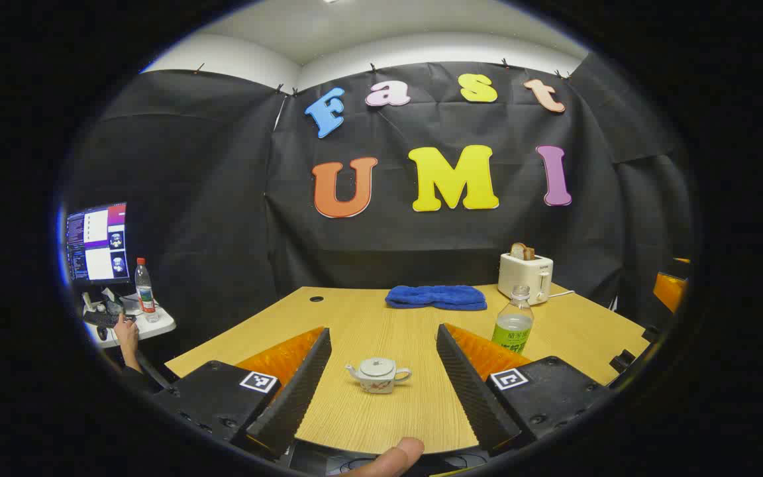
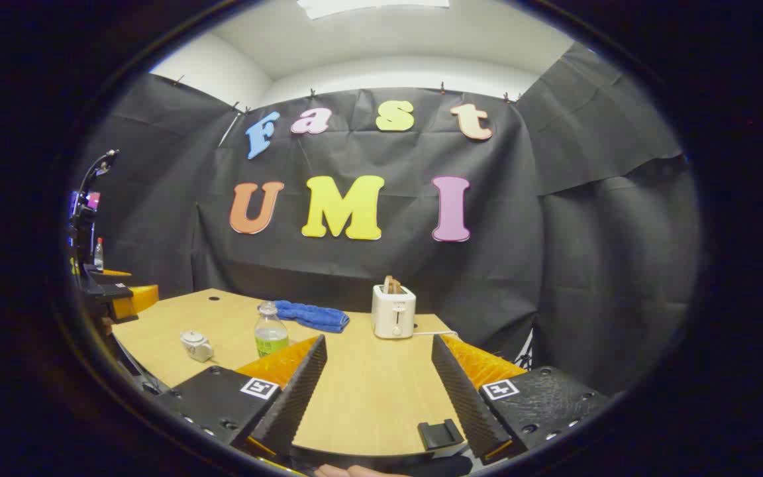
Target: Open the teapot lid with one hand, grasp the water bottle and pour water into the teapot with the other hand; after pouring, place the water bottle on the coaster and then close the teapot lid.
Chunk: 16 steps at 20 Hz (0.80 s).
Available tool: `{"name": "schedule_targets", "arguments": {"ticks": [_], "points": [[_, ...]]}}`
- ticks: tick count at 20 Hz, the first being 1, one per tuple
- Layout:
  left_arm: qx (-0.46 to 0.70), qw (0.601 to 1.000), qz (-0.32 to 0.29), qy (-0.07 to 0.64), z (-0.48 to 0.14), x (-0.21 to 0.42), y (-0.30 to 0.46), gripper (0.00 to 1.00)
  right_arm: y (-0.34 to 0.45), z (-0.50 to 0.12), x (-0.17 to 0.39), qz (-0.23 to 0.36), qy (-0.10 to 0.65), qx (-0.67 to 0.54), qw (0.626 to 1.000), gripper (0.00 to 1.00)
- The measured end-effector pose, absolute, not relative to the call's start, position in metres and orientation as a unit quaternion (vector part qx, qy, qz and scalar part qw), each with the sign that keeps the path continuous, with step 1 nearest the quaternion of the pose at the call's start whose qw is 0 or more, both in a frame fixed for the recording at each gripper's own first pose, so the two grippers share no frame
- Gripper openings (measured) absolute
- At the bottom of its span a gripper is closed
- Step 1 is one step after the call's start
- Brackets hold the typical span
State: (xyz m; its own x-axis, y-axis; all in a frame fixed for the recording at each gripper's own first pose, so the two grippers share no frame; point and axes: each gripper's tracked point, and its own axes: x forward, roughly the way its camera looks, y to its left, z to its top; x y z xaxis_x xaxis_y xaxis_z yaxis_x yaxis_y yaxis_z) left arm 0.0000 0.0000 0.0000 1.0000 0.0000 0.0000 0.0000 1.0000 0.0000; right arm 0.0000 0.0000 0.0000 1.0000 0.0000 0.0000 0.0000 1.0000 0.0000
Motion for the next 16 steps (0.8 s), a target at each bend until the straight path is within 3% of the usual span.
{"name": "schedule_targets", "arguments": {"ticks": [4,5,16], "points": [[-0.008,1.000,-0.001,-0.002,0.002,-0.001,0.005,1.00,0.001,-0.005,0.001,0.001,0.005,0.001,1.000,0.93],[-0.010,1.000,-0.001,-0.002,0.003,-0.001,0.006,1.00,0.001,-0.005,0.001,0.001,0.006,0.001,1.000,0.97],[-0.012,1.000,-0.020,-0.016,0.008,0.013,0.011,1.00,0.000,-0.006,0.003,-0.001,0.009,0.003,1.000,0.95]]}}
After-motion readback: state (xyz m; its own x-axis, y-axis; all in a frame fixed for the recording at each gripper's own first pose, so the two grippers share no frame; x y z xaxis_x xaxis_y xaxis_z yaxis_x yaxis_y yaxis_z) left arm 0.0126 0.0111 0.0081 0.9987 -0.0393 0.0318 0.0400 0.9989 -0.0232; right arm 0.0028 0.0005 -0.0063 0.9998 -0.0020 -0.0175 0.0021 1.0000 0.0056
